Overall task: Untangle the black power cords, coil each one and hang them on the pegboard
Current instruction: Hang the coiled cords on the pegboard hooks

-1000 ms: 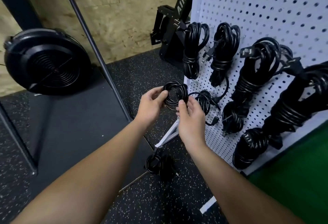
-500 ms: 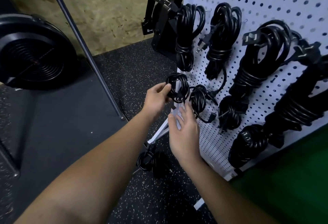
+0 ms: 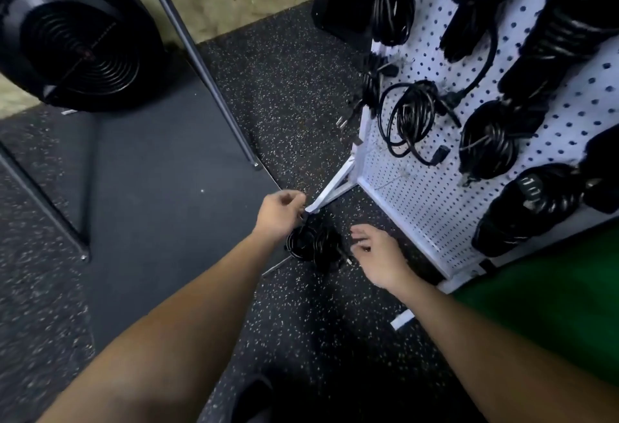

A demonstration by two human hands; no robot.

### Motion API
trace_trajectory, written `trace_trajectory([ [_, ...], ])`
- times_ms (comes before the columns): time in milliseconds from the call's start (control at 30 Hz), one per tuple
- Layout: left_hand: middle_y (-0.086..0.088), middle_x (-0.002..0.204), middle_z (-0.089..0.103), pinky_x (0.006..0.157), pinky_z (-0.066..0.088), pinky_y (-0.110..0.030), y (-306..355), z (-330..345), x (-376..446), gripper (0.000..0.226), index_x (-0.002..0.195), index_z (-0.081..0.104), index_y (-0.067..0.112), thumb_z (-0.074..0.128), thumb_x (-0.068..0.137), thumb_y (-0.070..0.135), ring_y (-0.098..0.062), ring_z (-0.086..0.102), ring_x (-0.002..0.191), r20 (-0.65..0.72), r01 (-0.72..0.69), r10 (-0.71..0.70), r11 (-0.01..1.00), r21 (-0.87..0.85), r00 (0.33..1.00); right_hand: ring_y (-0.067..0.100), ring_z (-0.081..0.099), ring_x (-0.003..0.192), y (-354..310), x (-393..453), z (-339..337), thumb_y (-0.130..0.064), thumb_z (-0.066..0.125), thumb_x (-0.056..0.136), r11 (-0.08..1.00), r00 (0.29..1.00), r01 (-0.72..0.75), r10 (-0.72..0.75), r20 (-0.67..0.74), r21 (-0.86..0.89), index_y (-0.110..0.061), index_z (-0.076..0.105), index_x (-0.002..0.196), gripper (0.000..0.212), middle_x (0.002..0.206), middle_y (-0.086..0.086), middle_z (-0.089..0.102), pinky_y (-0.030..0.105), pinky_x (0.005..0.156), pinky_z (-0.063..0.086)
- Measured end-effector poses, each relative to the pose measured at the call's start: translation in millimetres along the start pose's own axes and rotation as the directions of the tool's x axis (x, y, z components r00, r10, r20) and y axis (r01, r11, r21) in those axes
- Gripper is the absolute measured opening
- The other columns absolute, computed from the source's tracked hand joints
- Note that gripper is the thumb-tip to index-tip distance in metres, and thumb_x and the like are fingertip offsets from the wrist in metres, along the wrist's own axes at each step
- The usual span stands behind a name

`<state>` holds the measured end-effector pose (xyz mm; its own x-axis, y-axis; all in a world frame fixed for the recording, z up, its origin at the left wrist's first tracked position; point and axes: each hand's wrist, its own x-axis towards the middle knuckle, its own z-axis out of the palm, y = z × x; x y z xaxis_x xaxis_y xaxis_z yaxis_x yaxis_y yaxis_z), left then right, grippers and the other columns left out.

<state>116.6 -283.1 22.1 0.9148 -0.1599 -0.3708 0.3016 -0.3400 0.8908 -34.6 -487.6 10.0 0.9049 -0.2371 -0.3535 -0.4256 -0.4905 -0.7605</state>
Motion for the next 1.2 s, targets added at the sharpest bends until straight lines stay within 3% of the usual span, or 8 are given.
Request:
trace_trajectory([
  [167, 0.002, 0.114, 0.079, 0.098, 0.058, -0.035, -73.9, -8.5, -11.9, 0.027, 0.121, 0.079, 0.015, 0.074, 0.103, 0.035, -0.019, 0.074, 0.105, -0.056, 0.099, -0.085, 0.939, 0.329, 0.995, 0.021, 0.058, 0.138, 28.3, 30.3, 20.8, -0.017, 0.064, 0.11, 0.99, 0.987, -0.109, 0.118, 0.111, -0.085, -0.02, 0.043, 0.166, 0.06, 0.162, -0.001, 0.053, 0.036, 0.107, 0.053],
  [467, -0.01, 0.131, 0.071, 0.102, 0.053, -0.036, -128.0, 12.3, 3.5, 0.052, 0.142, 0.064, 0.009, 0.077, 0.102, 0.038, -0.031, 0.068, 0.12, -0.123, 0.188, -0.15, 0.889, 0.417, 0.981, 0.015, 0.054, 0.129, 50.2, 86.4, 65.3, -0.018, 0.057, 0.114, 0.988, 0.965, -0.154, 0.154, 0.213, -0.018, -0.031, 0.024, 0.173, 0.069, 0.171, -0.008, 0.039, 0.026, 0.088, 0.05],
  [567, -0.01, 0.135, 0.066, 0.108, 0.055, -0.044, -137.3, 16.5, 10.8, 0.056, 0.142, 0.062, 0.014, 0.081, 0.097, 0.042, -0.03, 0.067, 0.119, -0.157, 0.229, -0.18, 0.889, 0.397, 0.971, 0.023, 0.06, 0.135, 55.4, 93.3, 74.2, -0.021, 0.063, 0.111, 0.982, 0.967, -0.183, 0.188, 0.171, -0.04, -0.023, 0.038, 0.168, 0.062, 0.164, 0.0, 0.049, 0.032, 0.101, 0.054],
  [667, -0.006, 0.128, 0.067, 0.101, 0.06, -0.049, -149.8, 16.0, 19.3, 0.051, 0.129, 0.063, 0.024, 0.085, 0.087, 0.041, -0.029, 0.071, 0.109, -0.145, 0.25, -0.209, 0.887, 0.389, 0.967, 0.018, 0.072, 0.111, 62.8, 91.2, 76.8, -0.015, 0.071, 0.106, 0.984, 0.979, -0.176, 0.175, 0.104, 0.0, -0.016, 0.066, 0.147, 0.041, 0.144, 0.002, 0.068, 0.025, 0.093, 0.061],
  [767, 0.001, 0.113, 0.07, 0.087, 0.065, -0.053, -156.9, 15.5, 22.2, 0.034, 0.104, 0.058, 0.035, 0.082, 0.079, 0.032, -0.03, 0.074, 0.095, -0.114, 0.208, -0.179, 0.913, 0.35, 0.977, 0.015, 0.072, 0.11, 70.1, 80.3, 72.2, -0.021, 0.079, 0.101, 0.992, 0.986, -0.127, 0.127, 0.11, -0.006, -0.016, 0.079, 0.129, 0.028, 0.122, -0.003, 0.077, 0.039, 0.107, 0.059],
  [933, 0.001, 0.104, 0.07, 0.081, 0.052, -0.035, -124.2, 16.2, -3.4, 0.025, 0.11, 0.058, 0.019, 0.078, 0.095, 0.017, -0.024, 0.067, 0.093, -0.098, 0.124, -0.093, 0.92, 0.372, 0.991, 0.008, 0.065, 0.104, 59.2, 44.4, 47.7, -0.024, 0.078, 0.103, 0.999, 1.0, 0.001, 0.0, 0.019, -0.036, -0.015, 0.076, 0.127, 0.026, 0.114, -0.006, 0.063, 0.029, 0.098, 0.055],
  [1100, 0.004, 0.099, 0.076, 0.083, 0.063, -0.046, -94.4, 7.9, -7.1, 0.026, 0.1, 0.058, 0.031, 0.081, 0.097, 0.018, -0.024, 0.073, 0.089, -0.048, -0.02, 0.032, 0.971, 0.238, 0.998, 0.01, 0.068, 0.104, 46.8, 14.2, 11.4, -0.031, 0.072, 0.105, 0.997, 0.989, 0.083, -0.083, -0.125, -0.005, -0.024, 0.074, 0.121, 0.017, 0.113, -0.008, 0.064, 0.038, 0.097, 0.061],
  [1200, 0.002, 0.099, 0.075, 0.08, 0.056, -0.023, -54.6, 8.6, -7.9, 0.026, 0.1, 0.063, 0.028, 0.08, 0.098, 0.008, -0.016, 0.071, 0.09, -0.038, -0.15, 0.159, 0.972, 0.18, 0.987, 0.01, 0.068, 0.098, 27.8, -1.5, -10.5, -0.031, 0.072, 0.105, 0.992, 0.962, 0.119, -0.104, -0.254, 0.045, -0.029, 0.067, 0.114, 0.01, 0.111, -0.007, 0.065, 0.035, 0.09, 0.061],
])
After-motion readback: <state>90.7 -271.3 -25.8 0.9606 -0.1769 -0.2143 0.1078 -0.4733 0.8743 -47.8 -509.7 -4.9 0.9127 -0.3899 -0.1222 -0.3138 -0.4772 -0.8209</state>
